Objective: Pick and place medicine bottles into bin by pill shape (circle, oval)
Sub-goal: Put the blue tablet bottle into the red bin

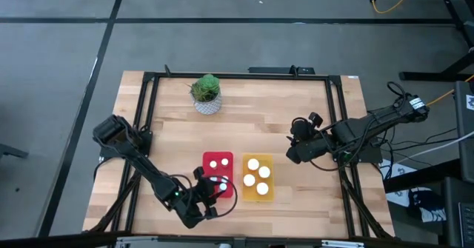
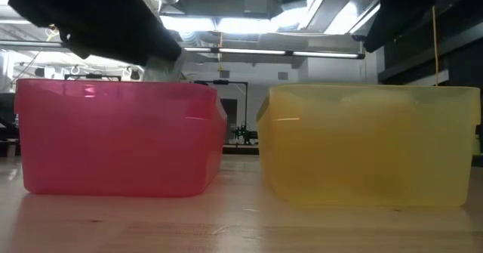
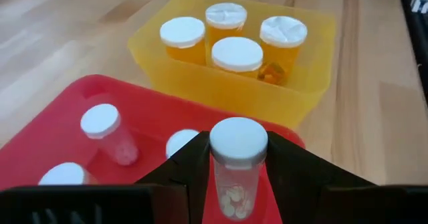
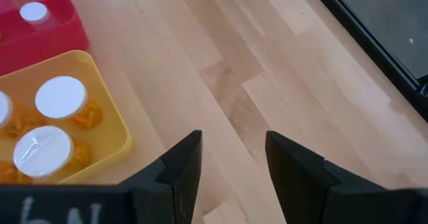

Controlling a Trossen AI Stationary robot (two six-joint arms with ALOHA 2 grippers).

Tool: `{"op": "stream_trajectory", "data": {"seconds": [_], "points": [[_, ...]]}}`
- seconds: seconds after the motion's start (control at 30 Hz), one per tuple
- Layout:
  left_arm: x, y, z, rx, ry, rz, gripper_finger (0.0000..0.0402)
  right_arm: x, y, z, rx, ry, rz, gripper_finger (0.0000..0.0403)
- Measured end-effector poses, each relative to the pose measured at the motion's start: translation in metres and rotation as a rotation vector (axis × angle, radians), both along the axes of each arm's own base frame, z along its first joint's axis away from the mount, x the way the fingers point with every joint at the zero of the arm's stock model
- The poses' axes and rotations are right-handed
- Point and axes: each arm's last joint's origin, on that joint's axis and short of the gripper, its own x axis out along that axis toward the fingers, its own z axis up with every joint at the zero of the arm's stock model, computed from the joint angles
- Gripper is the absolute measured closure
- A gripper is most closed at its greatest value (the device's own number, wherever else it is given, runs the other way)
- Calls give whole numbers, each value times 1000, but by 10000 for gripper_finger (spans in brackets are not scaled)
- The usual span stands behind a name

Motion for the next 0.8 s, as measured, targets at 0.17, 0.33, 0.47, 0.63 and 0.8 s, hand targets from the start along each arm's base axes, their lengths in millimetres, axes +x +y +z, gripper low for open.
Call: {"op": "stream_trajectory", "data": {"seconds": [0.17, 0.33, 0.47, 0.63, 0.8], "points": [[2, -3, -12, 14, 14, 4, 271, 0, 0, 0, 0, 0, 0, 236], [3, -4, -18, 16, 16, 6, 271, 0, 0, 0, 0, 0, 0, 236], [4, -4, -18, 17, 11, 9, 271, 0, 0, 0, 0, 0, 0, 236], [4, -5, -20, -12, 42, -23, 271, 0, 0, 0, 0, 0, 0, 236], [3, -5, -20, -24, 53, -35, 271, 0, 0, 0, 0, 0, 0, 236]]}}
